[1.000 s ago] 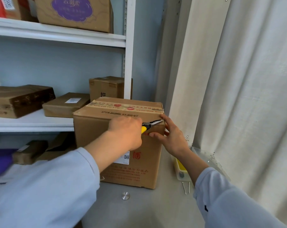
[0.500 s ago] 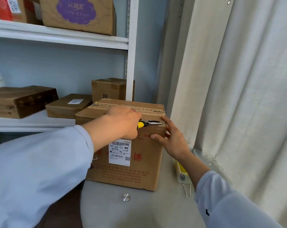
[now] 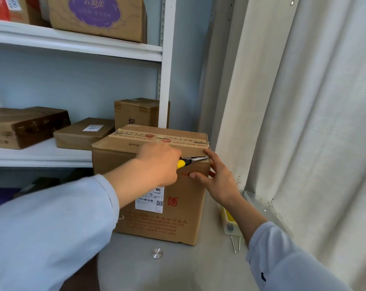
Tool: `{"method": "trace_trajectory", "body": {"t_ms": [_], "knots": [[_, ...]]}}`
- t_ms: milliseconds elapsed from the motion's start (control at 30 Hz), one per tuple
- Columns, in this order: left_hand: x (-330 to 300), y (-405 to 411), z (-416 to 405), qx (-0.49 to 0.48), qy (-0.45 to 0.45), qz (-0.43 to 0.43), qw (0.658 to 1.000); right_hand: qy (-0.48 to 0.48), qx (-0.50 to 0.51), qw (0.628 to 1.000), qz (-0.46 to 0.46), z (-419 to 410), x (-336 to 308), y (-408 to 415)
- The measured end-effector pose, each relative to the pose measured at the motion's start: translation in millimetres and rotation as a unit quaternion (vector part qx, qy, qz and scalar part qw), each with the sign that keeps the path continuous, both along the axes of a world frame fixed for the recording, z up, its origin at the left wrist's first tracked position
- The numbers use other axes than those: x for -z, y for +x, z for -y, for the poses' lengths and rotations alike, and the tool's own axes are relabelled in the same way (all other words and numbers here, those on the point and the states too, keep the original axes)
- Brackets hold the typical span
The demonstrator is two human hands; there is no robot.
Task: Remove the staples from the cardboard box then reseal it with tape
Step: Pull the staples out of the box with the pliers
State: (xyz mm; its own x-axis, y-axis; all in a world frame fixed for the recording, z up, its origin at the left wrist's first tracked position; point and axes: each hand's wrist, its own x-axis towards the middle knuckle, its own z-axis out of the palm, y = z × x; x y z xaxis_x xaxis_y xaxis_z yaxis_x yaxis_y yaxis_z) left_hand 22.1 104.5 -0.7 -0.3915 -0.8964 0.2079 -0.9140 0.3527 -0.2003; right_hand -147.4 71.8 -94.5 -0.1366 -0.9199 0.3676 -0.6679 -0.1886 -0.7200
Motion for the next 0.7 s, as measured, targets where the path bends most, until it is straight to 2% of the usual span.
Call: {"method": "trace_trajectory", "body": {"t_ms": [133, 267, 533, 700], "knots": [[16.7, -7.4, -11.0, -0.036, -0.019, -0.028, 0.999, 0.000, 0.003, 1.000, 0.004, -0.5, -0.4, -0.7], [13.3, -12.2, -11.9, -0.055, 0.002, -0.047, 0.997, -0.003, 0.005, 1.000, 0.010, -0.1, -0.8, 1.2], [32.4, -9.2, -16.2, -0.029, 0.020, -0.080, 0.996, 0.002, 0.005, 1.000, -0.002, -2.5, -3.0, 2.2], [4.6, 6.8, 0.5, -0.013, -0.071, -0.015, 0.997, 0.002, -0.005, 1.000, 0.000, -2.6, -2.8, 0.5]]}}
